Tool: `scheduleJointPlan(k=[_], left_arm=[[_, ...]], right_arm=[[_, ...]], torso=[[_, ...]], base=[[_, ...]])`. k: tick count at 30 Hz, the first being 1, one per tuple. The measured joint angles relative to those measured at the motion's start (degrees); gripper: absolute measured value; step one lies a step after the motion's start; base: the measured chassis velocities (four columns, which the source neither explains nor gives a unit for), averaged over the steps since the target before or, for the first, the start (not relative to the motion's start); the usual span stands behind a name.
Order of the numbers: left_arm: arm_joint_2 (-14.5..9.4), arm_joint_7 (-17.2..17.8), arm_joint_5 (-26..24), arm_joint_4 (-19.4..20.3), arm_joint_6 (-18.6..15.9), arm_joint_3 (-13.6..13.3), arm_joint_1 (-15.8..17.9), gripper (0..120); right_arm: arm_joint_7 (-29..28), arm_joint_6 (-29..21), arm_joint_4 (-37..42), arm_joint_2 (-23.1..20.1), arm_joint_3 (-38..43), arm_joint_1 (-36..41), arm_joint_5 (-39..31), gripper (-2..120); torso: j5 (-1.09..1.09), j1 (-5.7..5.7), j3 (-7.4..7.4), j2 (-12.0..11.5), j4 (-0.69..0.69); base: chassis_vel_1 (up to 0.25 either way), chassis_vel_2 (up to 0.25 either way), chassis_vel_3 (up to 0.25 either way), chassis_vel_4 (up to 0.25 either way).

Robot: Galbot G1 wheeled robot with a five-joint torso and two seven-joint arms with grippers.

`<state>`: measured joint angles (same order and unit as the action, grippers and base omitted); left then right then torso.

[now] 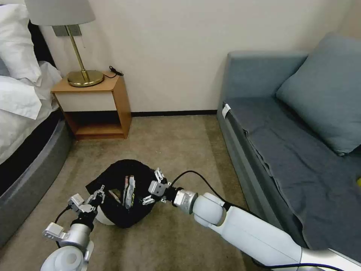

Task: Pick up the trash bin, then pick up the garbage on the floor and place it into the trash bin.

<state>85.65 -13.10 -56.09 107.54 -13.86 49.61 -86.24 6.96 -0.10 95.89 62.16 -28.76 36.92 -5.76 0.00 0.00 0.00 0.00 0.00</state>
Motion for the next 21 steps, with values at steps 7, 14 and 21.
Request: scheduleJointPlan(k=[7,14,21], left_arm=[[0.75,0.02,-3.55,-2.20,0.18,1.74,0.34,4],[1.39,-0.35,-7.87,-4.13,0.89,4.13,0.17,4],[1.92,-0.36,-10.61,-5.48,0.95,6.76,-0.29,4]], right_arm=[[0.14,0.78,1.62,-3.04,3.14,1.29,-0.37,100],[0.31,1.26,2.42,-4.77,4.14,2.44,-0.16,100],[0.38,1.35,2.57,-4.71,4.26,3.02,0.31,100]], torso=[[0.01,0.00,0.00,0.00,0.00],[0.03,0.00,-0.01,0.00,0.00],[0.00,0.00,-0.01,0.00,0.01]], base=[[0.000,0.000,0.000,0.000],[0.000,0.000,0.000,0.000],[0.000,0.000,0.000,0.000]])
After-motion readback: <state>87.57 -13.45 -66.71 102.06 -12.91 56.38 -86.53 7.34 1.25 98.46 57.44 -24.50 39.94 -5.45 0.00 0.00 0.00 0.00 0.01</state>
